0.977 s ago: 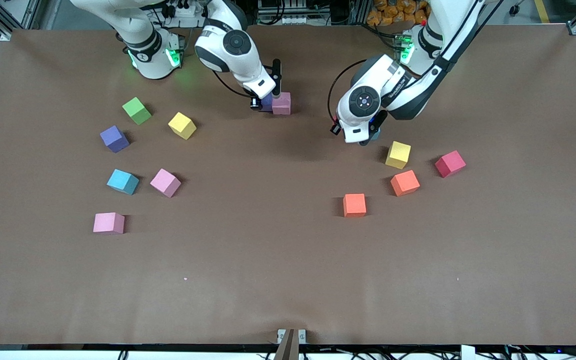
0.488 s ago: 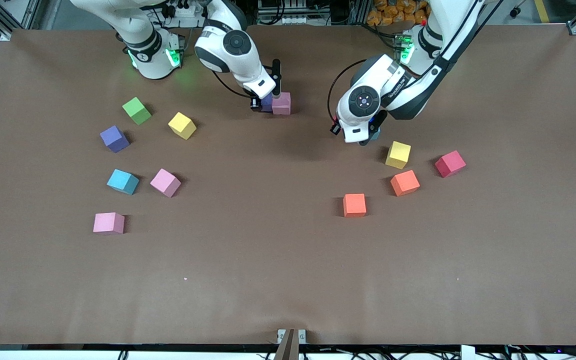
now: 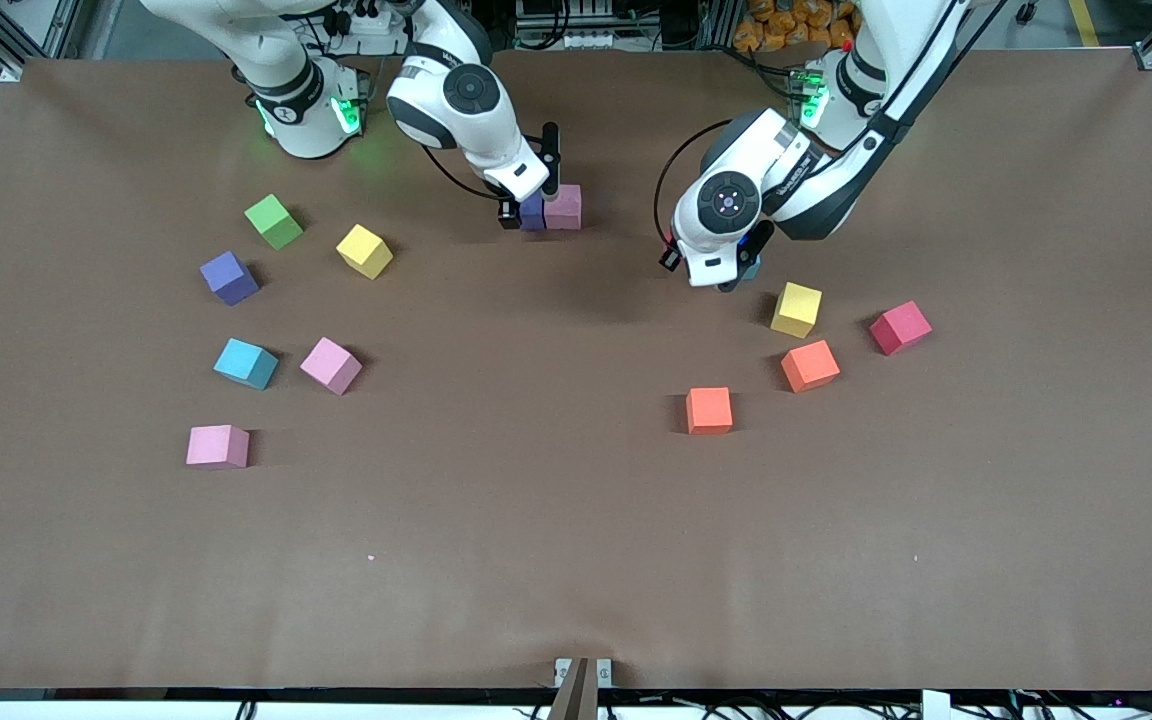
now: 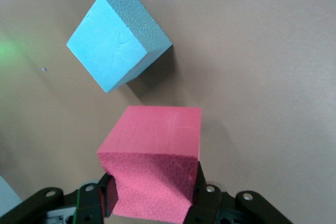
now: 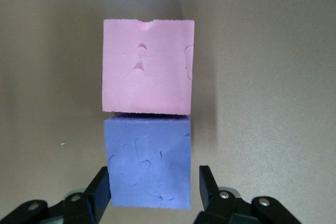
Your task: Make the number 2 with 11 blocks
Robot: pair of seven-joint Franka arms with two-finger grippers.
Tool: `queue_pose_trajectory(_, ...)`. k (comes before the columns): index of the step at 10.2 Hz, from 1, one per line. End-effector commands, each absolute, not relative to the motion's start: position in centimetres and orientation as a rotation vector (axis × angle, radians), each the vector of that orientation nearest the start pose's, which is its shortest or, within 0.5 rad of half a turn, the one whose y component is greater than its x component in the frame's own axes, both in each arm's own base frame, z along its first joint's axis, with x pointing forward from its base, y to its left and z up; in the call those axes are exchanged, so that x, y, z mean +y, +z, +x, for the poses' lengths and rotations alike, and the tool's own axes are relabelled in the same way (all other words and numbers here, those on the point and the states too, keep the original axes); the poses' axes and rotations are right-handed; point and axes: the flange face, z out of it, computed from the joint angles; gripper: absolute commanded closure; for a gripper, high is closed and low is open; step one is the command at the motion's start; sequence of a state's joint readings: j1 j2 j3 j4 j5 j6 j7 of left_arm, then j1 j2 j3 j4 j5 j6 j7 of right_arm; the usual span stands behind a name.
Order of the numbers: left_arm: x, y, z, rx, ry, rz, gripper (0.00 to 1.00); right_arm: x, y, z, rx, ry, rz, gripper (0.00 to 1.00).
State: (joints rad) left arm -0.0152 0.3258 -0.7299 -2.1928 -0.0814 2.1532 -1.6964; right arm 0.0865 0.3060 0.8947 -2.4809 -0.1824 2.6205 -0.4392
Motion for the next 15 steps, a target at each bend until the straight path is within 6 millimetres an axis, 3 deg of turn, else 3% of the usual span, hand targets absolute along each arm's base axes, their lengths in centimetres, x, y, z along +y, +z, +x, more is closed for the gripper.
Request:
queue_pose_trajectory(1,-35.9,27.3,39.3,-1.55,0.521,-2.499,1.0,40.1,21.5,24.7,-2.128,0.104,-2.133,0.19)
queue_pose_trajectory(2,-35.7,27.3,39.6,-1.576,0.529,-2.485,1.0,40.1,21.6,24.8,-2.126,0.102,-2.14,0.0)
queue_pose_trajectory(6,-34.5,29.9,42.9,-1.868,0.564,-2.353,1.0,39.7,22.6,24.6,-2.136,0.177,-2.21,0.0)
queue_pose_trajectory(8,-33.8,28.5,44.0,-2.012,0.583,-2.287,1.0,39.7,24.0,24.4,-2.154,0.185,-2.244,0.0)
queue_pose_trajectory(10,-33.5,27.2,43.9,-2.128,0.57,-2.221,1.0,40.7,27.1,26.0,-2.055,0.163,-2.319,0.0)
queue_pose_trajectory(11,-33.1,26.0,43.3,-2.162,0.562,-2.211,1.0,40.2,28.8,29.2,-1.949,0.109,-2.387,0.0)
queue_pose_trajectory(12,-32.7,25.0,42.5,-2.194,0.554,-2.183,1.0,38.5,30.1,33.1,-1.854,0.057,-2.462,0.0)
queue_pose_trajectory(15,-34.6,23.0,38.5,-2.251,0.523,-2.135,1.0,28.5,32.6,44.8,-1.686,-0.047,-2.597,0.0)
